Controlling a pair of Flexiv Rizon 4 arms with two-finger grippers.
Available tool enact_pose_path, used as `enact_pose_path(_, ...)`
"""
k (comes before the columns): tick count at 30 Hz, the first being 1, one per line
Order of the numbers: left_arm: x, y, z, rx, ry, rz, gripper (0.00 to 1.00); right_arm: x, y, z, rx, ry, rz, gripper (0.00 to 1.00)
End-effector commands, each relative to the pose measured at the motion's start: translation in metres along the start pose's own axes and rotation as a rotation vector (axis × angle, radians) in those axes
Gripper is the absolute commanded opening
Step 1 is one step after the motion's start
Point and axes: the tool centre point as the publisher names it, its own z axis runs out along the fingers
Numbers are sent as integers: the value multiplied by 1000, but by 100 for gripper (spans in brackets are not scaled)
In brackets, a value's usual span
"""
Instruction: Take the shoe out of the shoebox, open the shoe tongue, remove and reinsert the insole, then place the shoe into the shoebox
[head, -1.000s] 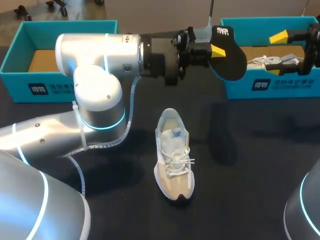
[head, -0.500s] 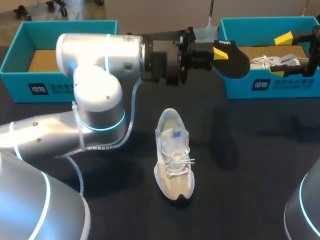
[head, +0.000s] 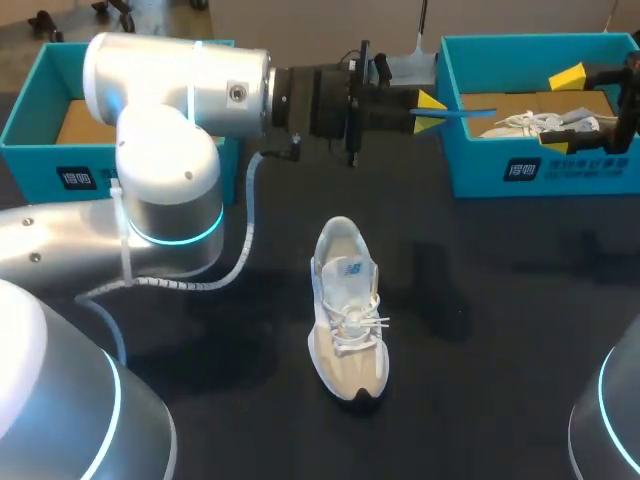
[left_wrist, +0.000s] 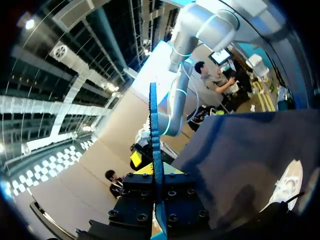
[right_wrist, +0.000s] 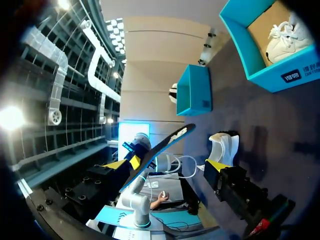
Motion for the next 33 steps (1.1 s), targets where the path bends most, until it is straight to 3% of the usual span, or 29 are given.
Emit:
enact_pose_path(1,-4,0,1,40,58,-779,0,0,0,1,-1,-2,-1,100)
enact_pose_path(9,-3,5,1,118,-53,-1217,0,0,0,1,-1,-2,-1,100)
enact_pose_path(12,-11,9,2,148,-155,-1370,0,0,0,1,-1,-2,-1,100)
enact_pose_path(33,-14,12,2,151,-182,-1368,0,0,0,1,-1,-2,-1,100)
